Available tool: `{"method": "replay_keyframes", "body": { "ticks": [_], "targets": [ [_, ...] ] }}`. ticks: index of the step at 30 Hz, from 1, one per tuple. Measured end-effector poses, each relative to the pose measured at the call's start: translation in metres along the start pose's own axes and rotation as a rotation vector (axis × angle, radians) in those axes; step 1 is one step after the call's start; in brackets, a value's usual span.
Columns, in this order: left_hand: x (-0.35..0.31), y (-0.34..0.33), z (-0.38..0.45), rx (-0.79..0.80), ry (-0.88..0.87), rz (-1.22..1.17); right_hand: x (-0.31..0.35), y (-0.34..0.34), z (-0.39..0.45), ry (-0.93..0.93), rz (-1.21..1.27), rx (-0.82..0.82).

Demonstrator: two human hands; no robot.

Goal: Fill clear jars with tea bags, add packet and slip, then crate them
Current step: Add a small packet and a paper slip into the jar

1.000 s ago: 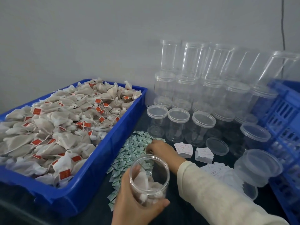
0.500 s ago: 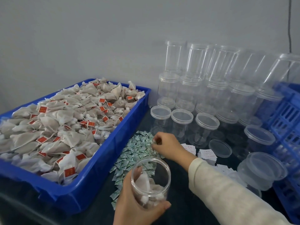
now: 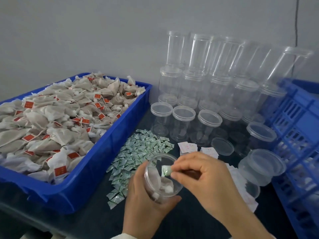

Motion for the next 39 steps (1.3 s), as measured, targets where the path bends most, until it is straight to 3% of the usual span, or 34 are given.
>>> {"method": "replay_keyframes", "body": {
  "ticks": [8,17,21,24,26,28,31,39],
  "targets": [
    [-0.019,-0.002,-0.003,-0.191,-0.317,0.222,-0.011,-0.014,-0.006,-0.069,-0.114,0.124],
    [-0.020,-0.012,-0.009,-0.088,-0.278,0.164,-0.008,-0.024,-0.002,-0.059,-0.677,0.445],
    [-0.017,-0.018,-0.012,-0.033,-0.234,0.129,-0.003,-0.007,-0.006,-0.036,-0.585,0.366],
    [-0.019,-0.020,-0.010,0.008,-0.173,0.053,-0.013,0.031,-0.001,-0.086,-0.384,0.148],
    [-0.020,-0.022,-0.007,0.029,-0.185,0.011,-0.035,0.059,0.010,-0.166,-0.351,-0.009],
    [-0.018,-0.024,-0.005,0.046,-0.158,-0.032,-0.065,0.074,0.025,-0.291,-0.366,-0.066],
    [-0.014,-0.030,-0.005,0.053,-0.095,-0.047,-0.112,0.073,0.053,-0.424,-0.404,-0.059],
    [-0.022,-0.035,0.001,0.091,-0.214,0.000,-0.172,0.025,0.112,-0.581,-0.576,0.072]
  ]
}}
Point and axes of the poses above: each hand's wrist, its own z-axis towards the middle knuckle, its own y-axis out of the back of the hand, x = y × z, the point moved 4 cm from there along z, towards the middle knuckle, and after that the axes turned 8 degrees about z, right-handed, at the moved point
